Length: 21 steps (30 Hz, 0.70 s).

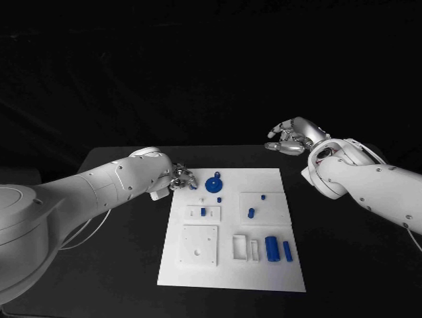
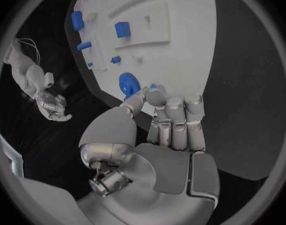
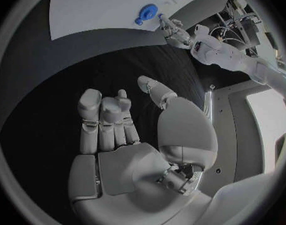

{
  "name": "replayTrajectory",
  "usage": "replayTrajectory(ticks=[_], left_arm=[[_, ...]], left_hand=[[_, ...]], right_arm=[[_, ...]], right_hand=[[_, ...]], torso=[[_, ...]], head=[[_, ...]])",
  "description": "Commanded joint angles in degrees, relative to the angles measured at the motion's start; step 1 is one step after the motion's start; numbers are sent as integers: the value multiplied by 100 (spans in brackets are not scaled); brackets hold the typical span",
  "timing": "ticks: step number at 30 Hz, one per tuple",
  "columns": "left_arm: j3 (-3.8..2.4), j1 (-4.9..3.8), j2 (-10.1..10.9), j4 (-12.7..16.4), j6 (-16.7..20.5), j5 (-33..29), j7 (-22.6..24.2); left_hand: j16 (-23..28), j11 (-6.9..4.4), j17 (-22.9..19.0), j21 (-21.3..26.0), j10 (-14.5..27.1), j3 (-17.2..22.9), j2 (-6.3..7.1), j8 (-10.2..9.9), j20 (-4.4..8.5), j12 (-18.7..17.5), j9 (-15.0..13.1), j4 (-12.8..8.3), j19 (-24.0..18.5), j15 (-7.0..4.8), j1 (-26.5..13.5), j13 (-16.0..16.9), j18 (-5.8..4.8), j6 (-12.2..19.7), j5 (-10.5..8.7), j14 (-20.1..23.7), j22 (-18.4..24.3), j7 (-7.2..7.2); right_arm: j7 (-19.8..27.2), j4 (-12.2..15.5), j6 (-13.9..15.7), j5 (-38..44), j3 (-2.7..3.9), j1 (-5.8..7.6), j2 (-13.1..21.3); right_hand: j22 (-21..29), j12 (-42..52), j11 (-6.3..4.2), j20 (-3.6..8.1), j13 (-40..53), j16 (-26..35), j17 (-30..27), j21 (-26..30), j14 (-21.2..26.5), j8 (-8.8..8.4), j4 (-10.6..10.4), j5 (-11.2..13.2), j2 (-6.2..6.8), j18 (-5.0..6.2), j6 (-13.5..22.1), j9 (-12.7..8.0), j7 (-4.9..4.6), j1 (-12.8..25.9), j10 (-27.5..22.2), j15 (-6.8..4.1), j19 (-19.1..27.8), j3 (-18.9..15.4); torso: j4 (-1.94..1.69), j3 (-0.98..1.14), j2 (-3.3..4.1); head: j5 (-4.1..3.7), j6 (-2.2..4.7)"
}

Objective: Assemble the parts on the task board

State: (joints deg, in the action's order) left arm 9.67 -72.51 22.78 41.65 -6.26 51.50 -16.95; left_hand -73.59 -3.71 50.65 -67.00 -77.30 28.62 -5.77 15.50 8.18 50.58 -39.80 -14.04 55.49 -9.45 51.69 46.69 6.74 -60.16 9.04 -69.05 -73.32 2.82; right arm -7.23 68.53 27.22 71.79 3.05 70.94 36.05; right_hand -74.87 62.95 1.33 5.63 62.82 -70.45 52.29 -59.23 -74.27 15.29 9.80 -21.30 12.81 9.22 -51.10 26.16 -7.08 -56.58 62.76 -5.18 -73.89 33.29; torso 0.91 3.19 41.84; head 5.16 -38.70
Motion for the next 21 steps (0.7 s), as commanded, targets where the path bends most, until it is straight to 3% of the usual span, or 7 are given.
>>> replayTrajectory(ticks=[1, 7, 12, 21], left_arm=[[-3, 0, 32, 73, 176, -188, 71], [-7, -5, 238, 417, 399, -216, 34], [-10, -24, 618, 991, 695, -216, -17], [-5, -157, 1379, 2065, 1051, -210, -184]], left_hand=[[14, -11, -6, 5, -49, 6, -48, 23, 541, -36, 15, -53, 54, -10, -29, -10, -4, -253, 84, -47, 7, -24], [3, -29, -3, 2, -85, 17, -40, 33, 549, -50, 35, -77, 84, -24, -88, -8, -6, -316, 143, -75, 9, -41], [-14, -59, 4, -4, -119, 32, -17, 61, 562, -50, 47, -90, 116, -50, -132, 3, -1, -401, 167, -105, 9, -72], [7, -108, 9, 22, -39, 66, 57, 130, 566, -66, 50, -105, 82, -96, -206, 38, -10, -572, 260, -33, 7, -125]], right_arm=[[35, 4, -74, 22, 2, 0, 6], [35, 12, -80, 22, 2, 0, 38], [30, 24, -79, 22, 2, 0, 81], [15, 43, -80, 8, 2, 0, 173]], right_hand=[[-9, 40, -5, 41, -7, 26, 9, 32, -20, 28, -19, -34, -34, 578, 32, 7, -76, 2, -40, 12, -5, -16], [-9, 41, -5, 41, -8, 27, 9, 33, -20, 28, -20, -36, -34, 578, 31, 7, -76, 2, -41, 12, -5, -16], [-9, 41, -5, 41, -9, 27, 10, 33, -20, 28, -20, -38, -32, 578, 32, 7, -76, 2, -41, 11, -5, -17], [-10, 42, -5, 41, -11, 28, 11, 34, -20, 29, -19, -50, -28, 578, 31, 8, -76, 1, -41, 11, -5, -17]], torso=[[-1, -1, -1], [-14, -1, -7], [-27, 2, -17], [-65, -3, -33]], head=[[7, 0], [32, -6], [40, -14], [22, -43]])
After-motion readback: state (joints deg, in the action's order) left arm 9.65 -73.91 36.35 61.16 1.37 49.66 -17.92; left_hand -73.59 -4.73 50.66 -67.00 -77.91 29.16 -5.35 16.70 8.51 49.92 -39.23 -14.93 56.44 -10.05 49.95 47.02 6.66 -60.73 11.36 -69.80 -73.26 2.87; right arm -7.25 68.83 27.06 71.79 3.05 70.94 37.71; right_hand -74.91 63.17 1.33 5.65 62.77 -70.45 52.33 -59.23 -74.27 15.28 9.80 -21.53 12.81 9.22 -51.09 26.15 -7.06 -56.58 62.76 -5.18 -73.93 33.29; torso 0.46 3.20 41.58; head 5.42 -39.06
